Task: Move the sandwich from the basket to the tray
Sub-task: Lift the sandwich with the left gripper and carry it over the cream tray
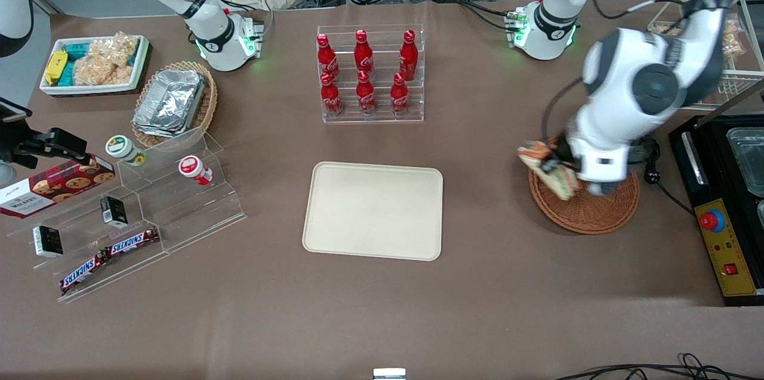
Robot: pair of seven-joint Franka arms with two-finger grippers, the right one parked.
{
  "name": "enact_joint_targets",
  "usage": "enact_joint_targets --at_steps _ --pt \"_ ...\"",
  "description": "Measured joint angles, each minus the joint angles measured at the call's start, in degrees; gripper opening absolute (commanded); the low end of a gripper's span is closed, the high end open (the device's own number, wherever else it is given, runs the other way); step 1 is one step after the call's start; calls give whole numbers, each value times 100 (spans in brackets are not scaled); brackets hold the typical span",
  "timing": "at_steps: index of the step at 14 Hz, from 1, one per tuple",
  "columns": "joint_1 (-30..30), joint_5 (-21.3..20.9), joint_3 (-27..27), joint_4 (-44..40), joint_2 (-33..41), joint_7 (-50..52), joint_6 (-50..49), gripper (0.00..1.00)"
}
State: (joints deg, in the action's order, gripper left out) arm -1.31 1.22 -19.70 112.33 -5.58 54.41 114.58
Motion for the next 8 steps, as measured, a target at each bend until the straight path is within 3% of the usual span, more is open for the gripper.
enact_joint_targets --at_steps 4,8 --pt "-77 -35 -893 4 -393 -787 831 0" --pt "-552 -839 -1039 9 -1272 -1282 1978 0"
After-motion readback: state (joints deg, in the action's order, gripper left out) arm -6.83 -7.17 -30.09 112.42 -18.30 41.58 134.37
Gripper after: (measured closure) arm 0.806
